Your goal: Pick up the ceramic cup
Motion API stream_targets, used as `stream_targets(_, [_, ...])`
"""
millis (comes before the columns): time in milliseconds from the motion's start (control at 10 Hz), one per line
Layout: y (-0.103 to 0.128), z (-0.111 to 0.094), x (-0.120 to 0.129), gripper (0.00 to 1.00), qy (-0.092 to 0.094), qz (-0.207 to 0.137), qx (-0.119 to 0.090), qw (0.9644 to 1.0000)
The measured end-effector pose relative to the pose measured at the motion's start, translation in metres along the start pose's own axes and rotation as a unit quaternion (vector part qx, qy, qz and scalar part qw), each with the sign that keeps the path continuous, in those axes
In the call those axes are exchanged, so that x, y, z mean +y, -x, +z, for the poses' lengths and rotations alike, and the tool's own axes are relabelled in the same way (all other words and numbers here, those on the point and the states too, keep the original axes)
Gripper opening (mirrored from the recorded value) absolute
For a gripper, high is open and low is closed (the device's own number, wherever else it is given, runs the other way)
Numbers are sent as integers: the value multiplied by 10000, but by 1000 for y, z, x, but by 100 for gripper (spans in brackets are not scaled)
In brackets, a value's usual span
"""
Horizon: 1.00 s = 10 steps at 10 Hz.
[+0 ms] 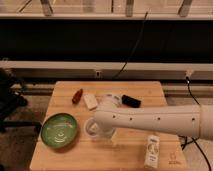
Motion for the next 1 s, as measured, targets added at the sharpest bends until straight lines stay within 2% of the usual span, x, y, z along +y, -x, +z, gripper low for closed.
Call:
stream_targets(400, [-2,8,-2,80,-49,16,-10,10000])
stream_targets(500, [-2,8,-2,75,-60,18,-11,10000])
stream_targets(1000, [0,13,-6,24,-78,-33,9,10000])
